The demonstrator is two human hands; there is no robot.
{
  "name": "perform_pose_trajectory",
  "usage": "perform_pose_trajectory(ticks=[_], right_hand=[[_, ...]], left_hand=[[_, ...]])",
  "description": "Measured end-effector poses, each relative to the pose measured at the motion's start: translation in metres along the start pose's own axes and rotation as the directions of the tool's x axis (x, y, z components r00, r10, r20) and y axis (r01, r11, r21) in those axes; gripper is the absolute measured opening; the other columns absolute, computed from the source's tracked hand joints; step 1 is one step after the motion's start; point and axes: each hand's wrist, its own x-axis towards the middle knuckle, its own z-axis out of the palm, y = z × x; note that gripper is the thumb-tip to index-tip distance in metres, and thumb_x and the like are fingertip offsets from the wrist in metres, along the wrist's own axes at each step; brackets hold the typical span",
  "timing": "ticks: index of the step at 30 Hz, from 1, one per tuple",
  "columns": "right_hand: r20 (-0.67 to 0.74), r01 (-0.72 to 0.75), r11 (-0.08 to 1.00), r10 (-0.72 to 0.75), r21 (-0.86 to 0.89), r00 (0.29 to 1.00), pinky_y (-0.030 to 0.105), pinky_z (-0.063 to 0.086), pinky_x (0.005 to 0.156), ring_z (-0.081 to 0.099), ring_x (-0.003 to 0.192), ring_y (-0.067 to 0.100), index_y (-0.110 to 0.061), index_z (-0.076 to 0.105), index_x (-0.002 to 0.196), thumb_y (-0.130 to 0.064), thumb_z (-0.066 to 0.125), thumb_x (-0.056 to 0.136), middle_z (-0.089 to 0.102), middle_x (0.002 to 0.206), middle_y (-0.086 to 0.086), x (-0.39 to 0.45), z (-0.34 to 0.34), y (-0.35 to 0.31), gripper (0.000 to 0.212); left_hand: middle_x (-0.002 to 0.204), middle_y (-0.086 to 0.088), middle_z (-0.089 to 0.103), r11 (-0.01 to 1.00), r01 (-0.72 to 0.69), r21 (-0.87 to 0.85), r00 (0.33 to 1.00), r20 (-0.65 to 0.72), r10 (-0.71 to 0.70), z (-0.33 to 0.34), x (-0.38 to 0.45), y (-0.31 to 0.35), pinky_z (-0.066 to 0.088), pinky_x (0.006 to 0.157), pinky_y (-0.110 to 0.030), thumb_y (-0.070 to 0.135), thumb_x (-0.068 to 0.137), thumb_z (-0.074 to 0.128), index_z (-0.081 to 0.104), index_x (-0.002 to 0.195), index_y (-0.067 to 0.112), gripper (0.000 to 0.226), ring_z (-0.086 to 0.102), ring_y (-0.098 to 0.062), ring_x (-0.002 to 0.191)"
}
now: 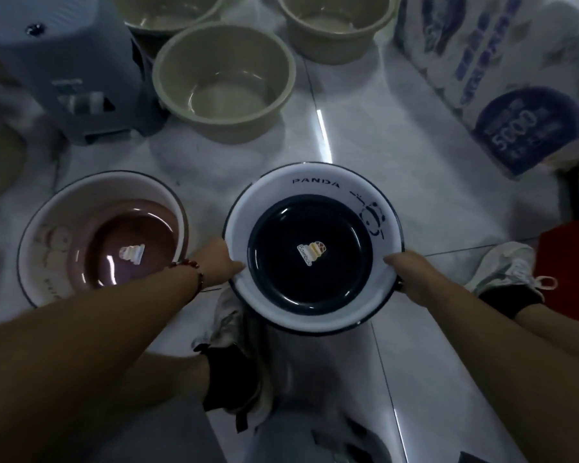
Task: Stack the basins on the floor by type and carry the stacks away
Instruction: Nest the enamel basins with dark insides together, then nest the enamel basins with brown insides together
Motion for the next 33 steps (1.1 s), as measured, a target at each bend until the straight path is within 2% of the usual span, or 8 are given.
perform_pose_trajectory(ticks=[8, 12, 16, 19, 21, 27, 31, 33], right_hand=[[0.175, 0.424, 0.861, -0.389, -0.28, 0.904, 0.028, 0.05, 0.068, 0.058, 0.088, 0.011, -0.024, 0.048, 0.124, -0.003, 0.051, 0.093, 0.062, 0.103, -0.001, 0.029, 0.082, -0.065, 0.039], [0.189, 0.446, 0.817, -0.404, -0.366, 0.895, 0.045, 0.057, 0.084, 0.061, 0.097, 0.022, -0.03, 0.044, 0.136, -0.007, 0.054, 0.089, 0.063, 0.105, -0.003, 0.038, 0.081, -0.073, 0.053], [0.18, 0.429, 0.737, -0.396, -0.523, 0.9, 0.036, 0.048, 0.085, 0.058, 0.108, 0.03, -0.029, 0.021, 0.154, -0.008, 0.047, 0.095, 0.057, 0.131, 0.013, 0.056, 0.085, -0.082, 0.068], [0.127, 0.278, 0.529, -0.304, -0.802, 0.944, 0.046, 0.037, 0.108, 0.039, 0.135, 0.036, -0.017, -0.006, 0.157, -0.019, 0.045, 0.1, 0.033, 0.154, 0.016, 0.056, 0.096, -0.09, 0.077], [0.161, 0.264, 0.265, -0.354, -0.927, 0.921, 0.05, 0.029, 0.114, 0.025, 0.143, 0.035, -0.014, 0.001, 0.157, -0.03, 0.046, 0.099, 0.021, 0.159, 0.014, 0.043, 0.102, -0.102, 0.075], [0.585, 0.573, -0.181, -0.456, -0.799, 0.671, 0.056, 0.012, 0.119, 0.01, 0.148, 0.043, -0.017, 0.01, 0.157, -0.056, 0.042, 0.097, 0.007, 0.164, 0.014, -0.049, 0.173, -0.149, 0.079], [0.846, 0.791, -0.383, -0.443, -0.477, 0.296, 0.05, 0.031, 0.11, 0.037, 0.135, 0.038, -0.023, 0.037, 0.146, -0.054, 0.049, 0.093, 0.042, 0.147, 0.01, -0.154, 0.246, -0.151, 0.063], [0.881, 0.817, -0.419, -0.424, -0.396, 0.21, 0.047, 0.034, 0.108, 0.042, 0.132, 0.033, -0.027, 0.037, 0.145, -0.052, 0.051, 0.092, 0.047, 0.143, 0.007, -0.192, 0.26, -0.143, 0.06]], left_hand=[[0.114, -0.017, 0.068, 0.955, 0.185, -0.23, 0.966, -0.137, -0.22, -0.02, 0.021, -0.073, 0.055, 0.083, -0.038, 0.032, 0.08, 0.08, 0.059, 0.122, -0.002, 0.058, 0.066, -0.032, 0.099], [0.112, -0.019, 0.067, 0.943, 0.242, -0.23, 0.959, -0.091, -0.268, -0.019, 0.033, -0.067, 0.052, 0.075, -0.032, 0.035, 0.08, 0.08, 0.056, 0.121, -0.004, 0.061, 0.067, -0.033, 0.096], [0.125, -0.015, 0.061, 0.948, 0.273, -0.161, 0.952, -0.096, -0.291, -0.022, 0.039, -0.063, 0.053, 0.089, -0.036, 0.046, 0.08, 0.077, 0.047, 0.129, -0.003, 0.076, 0.063, -0.033, 0.109], [0.128, -0.011, 0.059, 0.957, 0.289, 0.001, 0.955, -0.066, -0.288, -0.032, 0.025, -0.06, 0.051, 0.092, -0.041, 0.067, 0.079, 0.064, 0.04, 0.136, 0.005, 0.088, 0.061, -0.032, 0.112], [0.138, -0.013, 0.051, 0.941, 0.288, 0.179, 0.956, -0.111, -0.271, -0.046, 0.012, -0.055, 0.046, 0.098, -0.046, 0.077, 0.076, 0.048, 0.033, 0.145, 0.02, 0.091, 0.055, -0.036, 0.12], [0.158, -0.009, 0.029, 0.872, 0.204, 0.444, 0.934, -0.356, -0.037, -0.1, -0.08, -0.03, 0.028, 0.113, -0.054, 0.072, 0.083, 0.032, 0.025, 0.153, 0.031, 0.082, 0.033, -0.033, 0.142], [0.156, -0.003, 0.033, 0.88, 0.287, 0.379, 0.896, -0.432, -0.106, -0.123, -0.178, -0.054, 0.042, 0.104, -0.048, 0.068, 0.084, 0.04, 0.021, 0.153, 0.04, 0.077, 0.043, -0.03, 0.136], [0.155, -0.003, 0.033, 0.862, 0.311, 0.401, 0.893, -0.434, -0.12, -0.128, -0.221, -0.073, 0.048, 0.097, -0.043, 0.063, 0.087, 0.048, 0.014, 0.155, 0.039, 0.079, 0.05, -0.029, 0.129]])
